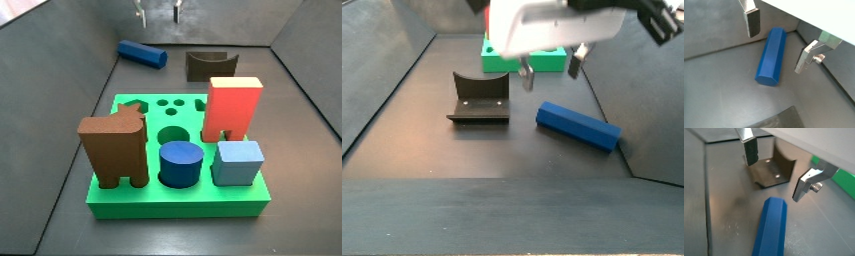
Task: Pick up the hexagon object. Move up. Place the hexagon object on the fixture. Regrasp the hexagon object. Move to above the board. Insert the hexagon object.
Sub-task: Pick up the hexagon object.
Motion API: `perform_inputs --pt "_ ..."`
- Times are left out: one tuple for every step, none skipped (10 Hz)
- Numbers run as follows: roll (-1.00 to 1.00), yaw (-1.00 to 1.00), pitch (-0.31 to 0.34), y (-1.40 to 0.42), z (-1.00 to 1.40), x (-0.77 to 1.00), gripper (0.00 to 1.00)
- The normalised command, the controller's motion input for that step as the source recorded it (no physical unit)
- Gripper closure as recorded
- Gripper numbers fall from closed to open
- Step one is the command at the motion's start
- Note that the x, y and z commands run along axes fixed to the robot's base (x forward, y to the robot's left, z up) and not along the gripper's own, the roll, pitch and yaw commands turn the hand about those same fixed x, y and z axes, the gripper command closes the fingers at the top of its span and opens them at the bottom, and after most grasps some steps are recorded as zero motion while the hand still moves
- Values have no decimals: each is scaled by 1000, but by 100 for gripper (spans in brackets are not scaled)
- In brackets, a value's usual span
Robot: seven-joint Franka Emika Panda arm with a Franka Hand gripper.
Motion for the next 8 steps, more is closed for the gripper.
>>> perform_inputs --pt "0 783 -187 0 -809 -174 0" --pt "0 651 -196 0 -800 -309 0" --pt "9 646 -199 -9 -800 -366 0" --pt "29 614 -187 -46 -831 -400 0" --pt "66 529 -184 -60 -837 -386 0" --pt "23 434 -211 -174 -763 -243 0" --pt "0 440 -214 -80 -746 -49 0" --pt "-31 417 -176 0 -846 134 0"
